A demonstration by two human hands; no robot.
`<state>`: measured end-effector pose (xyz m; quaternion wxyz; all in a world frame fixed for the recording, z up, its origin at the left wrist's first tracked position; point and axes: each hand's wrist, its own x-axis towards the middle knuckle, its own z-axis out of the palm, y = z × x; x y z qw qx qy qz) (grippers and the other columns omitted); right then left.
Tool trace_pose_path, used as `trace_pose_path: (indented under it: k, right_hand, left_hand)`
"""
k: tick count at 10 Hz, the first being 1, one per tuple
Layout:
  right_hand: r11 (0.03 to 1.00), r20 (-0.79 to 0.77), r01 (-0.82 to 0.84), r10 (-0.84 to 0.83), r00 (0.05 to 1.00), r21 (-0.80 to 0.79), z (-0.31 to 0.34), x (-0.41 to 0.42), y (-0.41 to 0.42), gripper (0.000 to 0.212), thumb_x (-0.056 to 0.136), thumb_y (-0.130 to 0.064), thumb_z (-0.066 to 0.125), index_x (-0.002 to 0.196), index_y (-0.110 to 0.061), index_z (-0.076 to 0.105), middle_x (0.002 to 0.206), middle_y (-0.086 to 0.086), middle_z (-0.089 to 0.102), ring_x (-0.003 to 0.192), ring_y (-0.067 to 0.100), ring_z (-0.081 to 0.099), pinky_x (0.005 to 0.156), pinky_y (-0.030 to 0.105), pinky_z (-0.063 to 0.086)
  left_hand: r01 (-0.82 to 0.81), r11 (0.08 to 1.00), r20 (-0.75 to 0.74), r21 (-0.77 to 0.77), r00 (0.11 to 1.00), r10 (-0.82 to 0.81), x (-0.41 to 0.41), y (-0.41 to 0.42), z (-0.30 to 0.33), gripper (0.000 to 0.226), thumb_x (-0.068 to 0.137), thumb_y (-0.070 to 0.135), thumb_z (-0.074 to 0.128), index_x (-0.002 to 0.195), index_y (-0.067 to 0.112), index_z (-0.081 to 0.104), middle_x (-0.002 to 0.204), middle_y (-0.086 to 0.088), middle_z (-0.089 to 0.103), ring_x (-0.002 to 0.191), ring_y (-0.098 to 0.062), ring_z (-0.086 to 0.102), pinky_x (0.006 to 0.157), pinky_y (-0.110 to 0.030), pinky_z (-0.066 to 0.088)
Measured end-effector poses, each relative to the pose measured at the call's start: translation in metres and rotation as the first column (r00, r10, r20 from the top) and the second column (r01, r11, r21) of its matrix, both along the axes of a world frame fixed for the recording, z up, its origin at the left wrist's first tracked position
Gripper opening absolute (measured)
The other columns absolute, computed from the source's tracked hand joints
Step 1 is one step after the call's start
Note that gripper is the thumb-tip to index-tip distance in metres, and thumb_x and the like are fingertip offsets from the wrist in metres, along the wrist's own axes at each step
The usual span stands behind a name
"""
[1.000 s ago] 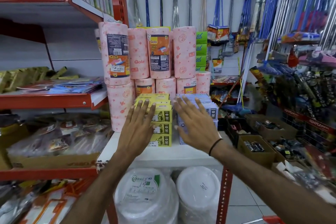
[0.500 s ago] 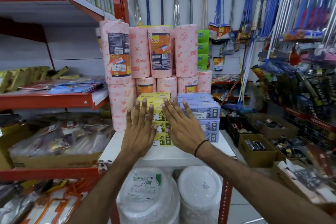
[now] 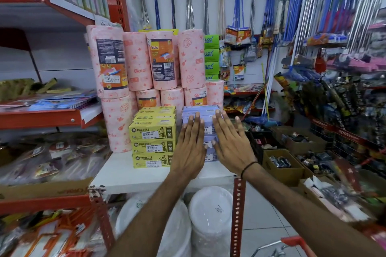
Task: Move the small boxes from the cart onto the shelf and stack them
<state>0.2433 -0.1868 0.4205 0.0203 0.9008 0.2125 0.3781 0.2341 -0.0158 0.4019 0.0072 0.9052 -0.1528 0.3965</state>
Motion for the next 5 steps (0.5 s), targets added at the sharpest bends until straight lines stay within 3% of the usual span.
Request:
trace_pose_path:
  k: [3, 5]
  right_hand:
    - [1.000, -0.012, 0.017, -0.017, 1.000, -0.018, -0.002, 0.008, 0.000, 0.069, 0.104, -0.037, 0.035, 0.157, -0.007, 0.002, 0.168, 0.012, -0.003, 0.155, 0.026, -0.004, 0.122, 0.063, 0.016]
    - [0.998, 0.070, -0.046, 0.043, 0.997, 0.043, 0.023, -0.013, -0.012, 0.069, 0.104, -0.042, 0.030, 0.158, -0.008, 0.001, 0.168, 0.010, 0.000, 0.156, 0.023, -0.001, 0.122, 0.062, 0.014]
  left_hand:
    - [-0.011, 1.000, -0.051, 0.010, 0.999, 0.011, 0.003, 0.003, -0.003, 0.071, 0.105, 0.032, 0.037, 0.159, 0.002, 0.002, 0.168, -0.020, -0.004, 0.156, -0.032, -0.006, 0.125, -0.054, 0.018]
    - [0.007, 1.000, 0.030, -0.009, 1.000, -0.007, -0.014, 0.005, 0.014, 0.070, 0.106, 0.036, 0.031, 0.158, 0.000, 0.001, 0.168, -0.021, -0.006, 0.156, -0.032, -0.006, 0.124, -0.054, 0.020]
